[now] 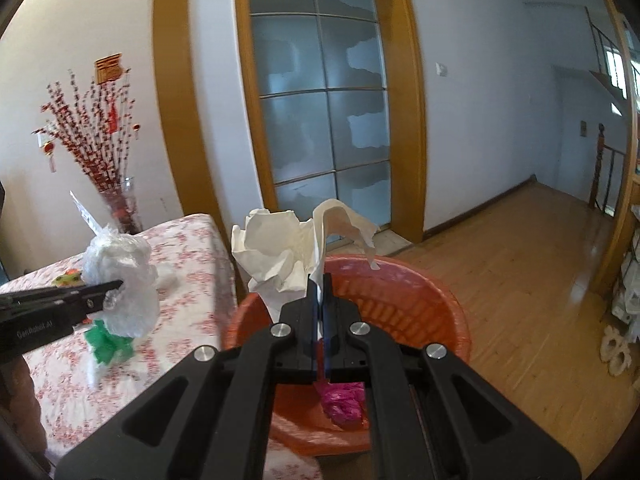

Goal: Collect trash
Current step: 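Carry the white tissue to the basket and open the right tool to drop it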

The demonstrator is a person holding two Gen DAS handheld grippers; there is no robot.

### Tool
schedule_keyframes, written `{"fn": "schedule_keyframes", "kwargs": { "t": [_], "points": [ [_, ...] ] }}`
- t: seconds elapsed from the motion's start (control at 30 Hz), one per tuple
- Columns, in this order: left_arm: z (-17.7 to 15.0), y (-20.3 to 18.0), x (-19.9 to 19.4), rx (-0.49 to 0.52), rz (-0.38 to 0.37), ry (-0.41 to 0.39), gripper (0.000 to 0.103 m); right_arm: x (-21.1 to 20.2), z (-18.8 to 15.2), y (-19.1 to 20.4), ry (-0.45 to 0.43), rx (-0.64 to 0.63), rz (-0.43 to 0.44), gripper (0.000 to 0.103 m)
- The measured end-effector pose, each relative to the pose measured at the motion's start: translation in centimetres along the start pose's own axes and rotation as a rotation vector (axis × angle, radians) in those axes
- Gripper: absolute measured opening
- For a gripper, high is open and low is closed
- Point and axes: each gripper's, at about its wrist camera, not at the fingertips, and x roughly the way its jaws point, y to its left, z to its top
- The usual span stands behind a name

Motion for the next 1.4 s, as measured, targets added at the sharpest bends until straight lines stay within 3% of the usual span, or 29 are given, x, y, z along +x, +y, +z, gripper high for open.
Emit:
{"fn": "schedule_keyframes", "kwargs": {
  "t": [0.3, 0.63, 0.7, 0.77, 0.97, 1.13, 1.4],
  "points": [
    [0.0, -3.8, 3.7, 0.04, -0.068, 0.045, 0.013, 1.7, -0.4, -3.0, 0.019, 0.049, -0.032, 0.004],
    [0.0, -4.8, 6.6, 0.023, -0.091, 0.103, 0.013, 3.6, -0.3, -5.3, 0.042, 0.105, -0.025, 0.008],
    [0.0, -4.8, 7.1, 0.019, -0.089, 0.118, 0.017, 4.1, -0.2, -5.7, 0.046, 0.122, -0.022, 0.009],
    [-0.2, -4.8, 7.6, 0.015, -0.083, 0.134, 0.028, 4.5, -0.2, -5.8, 0.054, 0.135, -0.022, 0.009],
    [-0.9, -4.4, 7.6, 0.018, -0.046, 0.152, 0.046, 4.4, -1.0, -6.9, 0.062, 0.158, -0.058, 0.024],
    [-1.4, -3.4, 6.6, 0.016, -0.006, 0.146, 0.053, 3.9, -1.7, -7.2, 0.064, 0.155, -0.087, 0.042],
    [-2.1, -1.5, 4.1, 0.024, 0.073, 0.117, 0.057, 3.4, -1.6, -5.4, 0.065, 0.101, -0.075, 0.05]
  ]
}}
